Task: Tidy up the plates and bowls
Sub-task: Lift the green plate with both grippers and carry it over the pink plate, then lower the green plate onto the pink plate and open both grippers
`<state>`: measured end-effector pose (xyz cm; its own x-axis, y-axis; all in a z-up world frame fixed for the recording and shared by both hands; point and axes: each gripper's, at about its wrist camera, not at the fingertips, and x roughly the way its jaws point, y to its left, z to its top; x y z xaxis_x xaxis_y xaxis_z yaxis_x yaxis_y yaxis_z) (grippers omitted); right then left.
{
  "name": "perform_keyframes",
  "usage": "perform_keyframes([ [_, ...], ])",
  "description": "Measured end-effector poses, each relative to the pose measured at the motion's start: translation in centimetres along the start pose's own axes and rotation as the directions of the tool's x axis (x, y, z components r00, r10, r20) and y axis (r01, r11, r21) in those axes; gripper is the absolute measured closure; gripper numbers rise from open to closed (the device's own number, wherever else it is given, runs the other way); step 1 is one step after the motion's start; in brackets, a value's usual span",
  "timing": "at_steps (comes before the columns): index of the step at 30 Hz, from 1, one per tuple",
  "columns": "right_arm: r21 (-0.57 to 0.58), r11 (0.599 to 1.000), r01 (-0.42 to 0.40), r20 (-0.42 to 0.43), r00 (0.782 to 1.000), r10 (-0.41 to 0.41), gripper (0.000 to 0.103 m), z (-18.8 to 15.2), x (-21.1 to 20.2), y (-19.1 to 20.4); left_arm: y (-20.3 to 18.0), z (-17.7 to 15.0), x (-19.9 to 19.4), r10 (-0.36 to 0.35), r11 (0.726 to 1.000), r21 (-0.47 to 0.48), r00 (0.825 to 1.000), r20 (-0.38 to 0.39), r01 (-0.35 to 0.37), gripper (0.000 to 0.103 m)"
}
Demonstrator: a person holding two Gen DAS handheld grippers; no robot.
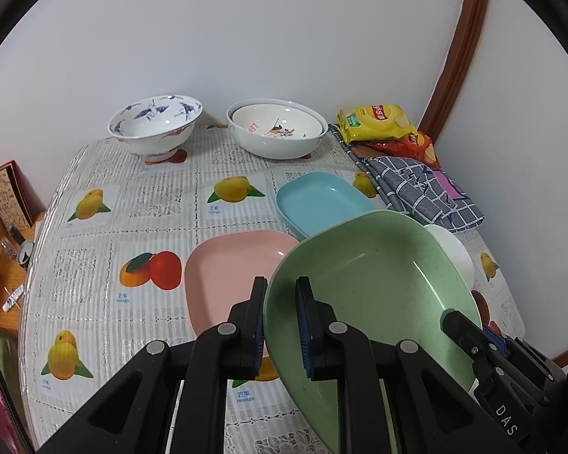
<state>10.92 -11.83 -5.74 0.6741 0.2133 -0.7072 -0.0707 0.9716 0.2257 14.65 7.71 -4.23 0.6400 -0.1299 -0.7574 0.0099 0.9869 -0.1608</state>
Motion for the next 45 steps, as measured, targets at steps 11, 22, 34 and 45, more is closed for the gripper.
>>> perform_keyframes([
  [11, -0.027, 1.0, -0.004, -0.062, 0.998, 0.003, 0.093, -0.6, 3.3, 1.4, 2.7, -0.4, 2.7, 0.024, 0.999, -0.036, 0.999, -0.048, -0.026, 0.088],
  [22, -0.064, 0.997, -0.033, -0.144, 0.989, 0.024, 0.093, -1.6, 7.8, 3.8, 6.4, -1.0, 5.6, 0.065, 0.994, -0.083, 0.992, -0.108, -0.074, 0.088],
  [34, -0.095, 0.995, -0.034, -0.165, 0.986, 0.018, 0.093, -0.7, 11.5, 5.3, 8.2, 0.7, 8.7, 0.075, 0.991, -0.1, 0.989, -0.129, -0.088, 0.088],
  [45, -0.113, 0.993, -0.019, -0.153, 0.988, 0.002, 0.091, 0.7, 13.3, 5.1, 8.2, 2.5, 11.0, 0.064, 0.992, -0.099, 0.991, -0.12, -0.076, 0.086],
])
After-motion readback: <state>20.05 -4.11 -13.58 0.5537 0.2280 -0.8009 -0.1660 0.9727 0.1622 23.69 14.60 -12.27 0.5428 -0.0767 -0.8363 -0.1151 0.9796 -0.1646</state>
